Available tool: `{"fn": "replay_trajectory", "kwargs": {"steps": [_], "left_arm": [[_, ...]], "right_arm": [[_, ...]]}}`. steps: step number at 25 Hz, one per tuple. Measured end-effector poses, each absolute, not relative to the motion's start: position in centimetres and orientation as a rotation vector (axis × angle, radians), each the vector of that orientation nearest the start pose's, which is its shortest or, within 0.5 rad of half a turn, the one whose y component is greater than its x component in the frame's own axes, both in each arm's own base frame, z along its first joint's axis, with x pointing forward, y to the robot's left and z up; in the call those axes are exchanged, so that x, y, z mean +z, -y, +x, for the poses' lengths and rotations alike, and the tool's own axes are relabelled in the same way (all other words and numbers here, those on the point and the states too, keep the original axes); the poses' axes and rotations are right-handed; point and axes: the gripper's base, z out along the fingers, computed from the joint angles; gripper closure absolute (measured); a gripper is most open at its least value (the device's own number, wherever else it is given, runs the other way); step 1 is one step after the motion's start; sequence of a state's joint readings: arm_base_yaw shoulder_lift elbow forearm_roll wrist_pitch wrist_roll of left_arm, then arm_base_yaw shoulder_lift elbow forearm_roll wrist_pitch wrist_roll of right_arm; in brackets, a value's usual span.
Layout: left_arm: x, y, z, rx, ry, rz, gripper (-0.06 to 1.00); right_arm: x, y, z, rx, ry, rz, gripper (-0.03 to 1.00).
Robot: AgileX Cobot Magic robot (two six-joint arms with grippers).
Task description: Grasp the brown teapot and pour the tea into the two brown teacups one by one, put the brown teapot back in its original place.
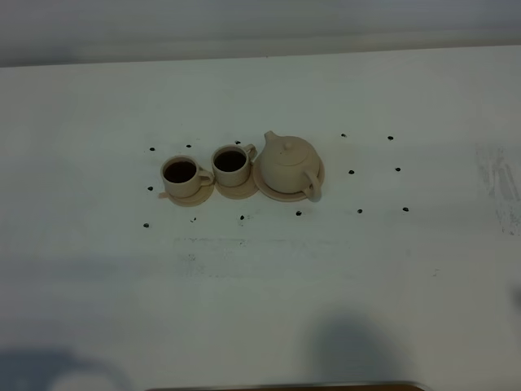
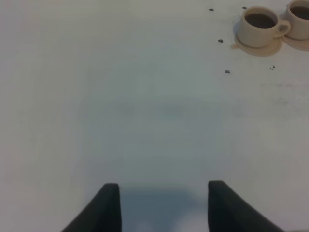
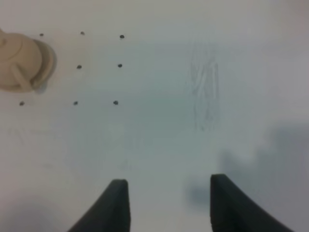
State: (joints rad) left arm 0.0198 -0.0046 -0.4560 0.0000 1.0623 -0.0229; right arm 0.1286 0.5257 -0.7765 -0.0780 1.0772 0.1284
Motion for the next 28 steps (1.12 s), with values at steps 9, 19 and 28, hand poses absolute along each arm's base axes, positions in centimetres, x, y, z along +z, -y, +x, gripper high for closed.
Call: {"fn": "replay_trajectory", "kwargs": {"steps": [9,19,28], "left_arm": [[26.5,0.0,-0.1,-0.002,-2.085,-0.045,0.47],[26.5,0.0,-0.1,-0.002,-2.085,-0.045,0.47],[26.5,0.0,-0.1,-0.002,-2.085,-0.045,0.47]], "right_arm": [[29.3,0.2,3.1,0.047,-2.273,0.004,0.60],[27.9,0.4,1.8,0.037,-2.242,-0.014,0.60],[27.9,0.4,1.8,0.034,-2.243,-0.014,0.60]]}}
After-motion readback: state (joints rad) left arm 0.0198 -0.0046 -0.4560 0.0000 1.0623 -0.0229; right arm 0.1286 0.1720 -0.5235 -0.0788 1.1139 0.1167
